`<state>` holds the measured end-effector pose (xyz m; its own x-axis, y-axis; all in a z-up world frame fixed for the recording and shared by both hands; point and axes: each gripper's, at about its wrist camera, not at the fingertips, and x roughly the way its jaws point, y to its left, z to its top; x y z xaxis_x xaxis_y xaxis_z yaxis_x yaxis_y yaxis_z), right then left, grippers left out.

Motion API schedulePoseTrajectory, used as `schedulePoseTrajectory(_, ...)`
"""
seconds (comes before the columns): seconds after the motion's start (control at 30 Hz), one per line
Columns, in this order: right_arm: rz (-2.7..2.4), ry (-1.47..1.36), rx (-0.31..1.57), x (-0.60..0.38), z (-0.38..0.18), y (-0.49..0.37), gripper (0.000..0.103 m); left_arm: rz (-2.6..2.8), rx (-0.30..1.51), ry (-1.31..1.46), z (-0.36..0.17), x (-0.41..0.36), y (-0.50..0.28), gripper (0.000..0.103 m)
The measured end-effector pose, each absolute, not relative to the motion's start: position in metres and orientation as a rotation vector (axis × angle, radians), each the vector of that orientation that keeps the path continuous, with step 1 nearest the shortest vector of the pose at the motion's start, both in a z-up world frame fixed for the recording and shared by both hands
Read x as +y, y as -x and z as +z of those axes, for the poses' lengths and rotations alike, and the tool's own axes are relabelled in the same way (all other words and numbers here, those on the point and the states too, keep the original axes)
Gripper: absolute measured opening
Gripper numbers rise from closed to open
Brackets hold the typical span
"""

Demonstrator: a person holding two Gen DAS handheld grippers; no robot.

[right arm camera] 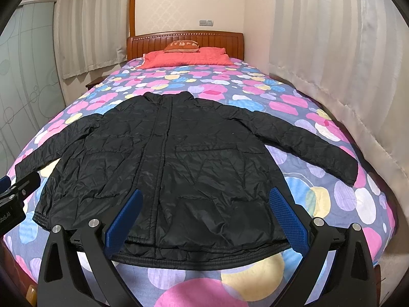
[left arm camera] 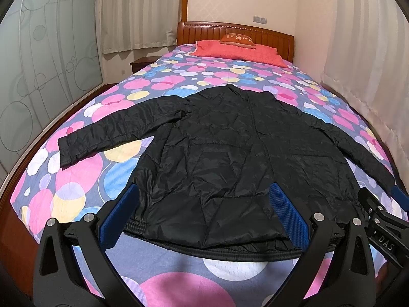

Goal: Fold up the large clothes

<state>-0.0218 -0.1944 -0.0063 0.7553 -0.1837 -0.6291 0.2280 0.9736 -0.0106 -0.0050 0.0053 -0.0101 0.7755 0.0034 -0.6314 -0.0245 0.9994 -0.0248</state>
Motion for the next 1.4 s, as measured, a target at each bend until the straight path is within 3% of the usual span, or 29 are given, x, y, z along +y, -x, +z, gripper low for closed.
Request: schedulePoseTrajectory(1.4, -0.218, -0.061, 0.688, -0.1922, -0.0087, 0.0207, 0.098, 0.015, 0.699, 0.039, -0.0180, 0.0147, 0.0067, 0.101)
